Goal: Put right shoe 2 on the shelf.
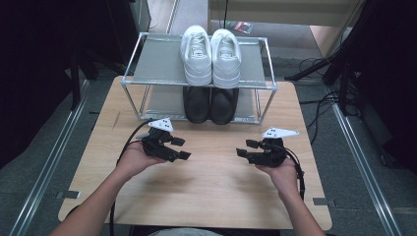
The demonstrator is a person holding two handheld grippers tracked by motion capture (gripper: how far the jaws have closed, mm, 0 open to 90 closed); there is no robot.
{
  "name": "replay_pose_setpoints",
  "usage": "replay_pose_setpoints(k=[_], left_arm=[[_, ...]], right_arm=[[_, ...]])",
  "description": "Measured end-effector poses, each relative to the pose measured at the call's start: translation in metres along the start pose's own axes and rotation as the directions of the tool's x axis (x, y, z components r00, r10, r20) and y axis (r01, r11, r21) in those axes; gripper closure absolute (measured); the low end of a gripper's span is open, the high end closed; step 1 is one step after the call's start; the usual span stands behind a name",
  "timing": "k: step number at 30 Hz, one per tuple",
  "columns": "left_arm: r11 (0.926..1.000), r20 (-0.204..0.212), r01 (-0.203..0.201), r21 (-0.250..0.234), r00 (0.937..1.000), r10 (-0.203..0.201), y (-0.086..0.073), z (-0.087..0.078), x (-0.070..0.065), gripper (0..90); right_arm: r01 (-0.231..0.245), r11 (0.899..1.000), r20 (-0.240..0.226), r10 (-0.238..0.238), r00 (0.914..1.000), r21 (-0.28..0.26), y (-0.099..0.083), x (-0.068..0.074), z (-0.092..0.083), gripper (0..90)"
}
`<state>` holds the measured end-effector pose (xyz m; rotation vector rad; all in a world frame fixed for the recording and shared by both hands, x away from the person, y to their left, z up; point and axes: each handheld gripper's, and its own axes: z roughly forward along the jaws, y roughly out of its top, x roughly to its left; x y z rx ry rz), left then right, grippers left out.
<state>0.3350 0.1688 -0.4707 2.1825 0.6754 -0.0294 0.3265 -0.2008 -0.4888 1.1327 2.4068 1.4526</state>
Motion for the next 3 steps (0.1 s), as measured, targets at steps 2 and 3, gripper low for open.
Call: replay_pose_setpoints(k=[2, 3], left_arm=[[1.0, 0.002, 0.003, 0.003, 1.0, -0.003, -0.0008, 0.0, 0.0012, 35.5], [1.0, 0.0, 0.004, 0.002, 1.0, -0.004, -0.0011, 0.0001, 0.0013, 34.6]], right_arm=[[0.007, 1.0, 0.003, -0.007, 1.0, 0.0, 0.0007, 0.0007, 0.0002, 40.9], [0.008, 1.0, -0.008, -0.008, 0.9999, -0.004, 0.0017, 0.0004, 0.0009, 41.6]])
